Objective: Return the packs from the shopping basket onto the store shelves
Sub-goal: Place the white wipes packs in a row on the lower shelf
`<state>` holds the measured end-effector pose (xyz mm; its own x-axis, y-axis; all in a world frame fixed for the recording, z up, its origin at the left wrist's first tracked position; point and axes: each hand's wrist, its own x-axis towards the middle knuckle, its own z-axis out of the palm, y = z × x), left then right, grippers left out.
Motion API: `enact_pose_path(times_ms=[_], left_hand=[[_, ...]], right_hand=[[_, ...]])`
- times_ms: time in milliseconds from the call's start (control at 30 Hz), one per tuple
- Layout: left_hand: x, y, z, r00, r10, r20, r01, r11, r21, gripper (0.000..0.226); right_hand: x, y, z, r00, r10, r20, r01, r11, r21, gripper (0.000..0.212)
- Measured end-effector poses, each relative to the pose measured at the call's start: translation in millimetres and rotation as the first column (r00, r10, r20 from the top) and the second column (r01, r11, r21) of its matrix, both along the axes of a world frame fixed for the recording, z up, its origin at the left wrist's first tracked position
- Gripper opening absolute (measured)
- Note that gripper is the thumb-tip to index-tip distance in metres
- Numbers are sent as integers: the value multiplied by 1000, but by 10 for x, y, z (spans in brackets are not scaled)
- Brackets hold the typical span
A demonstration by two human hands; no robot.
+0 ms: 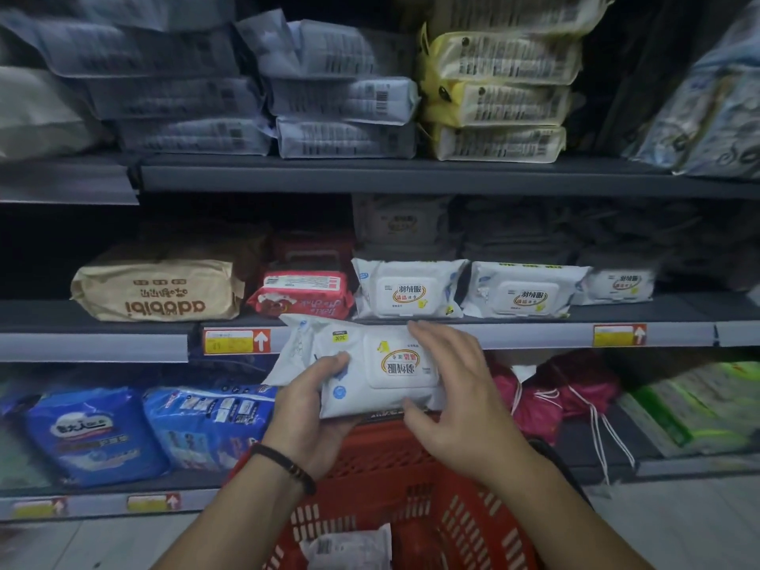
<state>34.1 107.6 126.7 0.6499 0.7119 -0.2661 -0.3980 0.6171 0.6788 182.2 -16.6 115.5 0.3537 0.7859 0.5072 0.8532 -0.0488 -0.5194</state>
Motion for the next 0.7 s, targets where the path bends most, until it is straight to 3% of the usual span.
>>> enact_pose_path(times_ms=[67,133,233,333,400,467,500,567,600,633,700], left_hand=[[9,-17,-7,999,-16,42,15,999,38,47],[18,-37,12,995,-19,94,13,998,60,33],[12,-100,23,990,-42,136,31,996,83,61],[82,-244,-17,996,-62,64,51,987,153,79],[138,-305,-73,1000,-11,-2,11,980,198,90],[158,-306,-95,1000,16,-11,-13,975,222,88],[153,-284,-101,1000,-2,0,2,975,224,84],[149,-201,-147,998,-55,23,50,978,201,71],[142,-161,-167,996,-82,31,75,980,182,68],[135,-134,-170,994,-106,38,99,981,166,70],[120,-113,-158,990,-141,28,135,979,150,80]], right_hand=[[27,-12,29,999,-35,32,36,999,-21,80],[-11,-13,65,993,-112,-45,112,994,1,78],[-114,25,128,942,-214,-258,233,971,45,58],[-200,73,235,825,-269,-497,313,950,5,51],[-272,101,286,699,-225,-679,293,956,-15,54],[-300,109,344,553,-166,-817,250,968,-28,50],[-258,107,350,526,-158,-836,232,972,-37,45],[-141,81,361,588,-152,-794,193,980,-44,35],[-74,49,364,678,-170,-715,190,980,-52,33],[-19,4,366,787,-203,-582,204,977,-65,40],[52,-92,350,946,-180,-270,166,983,-75,73]])
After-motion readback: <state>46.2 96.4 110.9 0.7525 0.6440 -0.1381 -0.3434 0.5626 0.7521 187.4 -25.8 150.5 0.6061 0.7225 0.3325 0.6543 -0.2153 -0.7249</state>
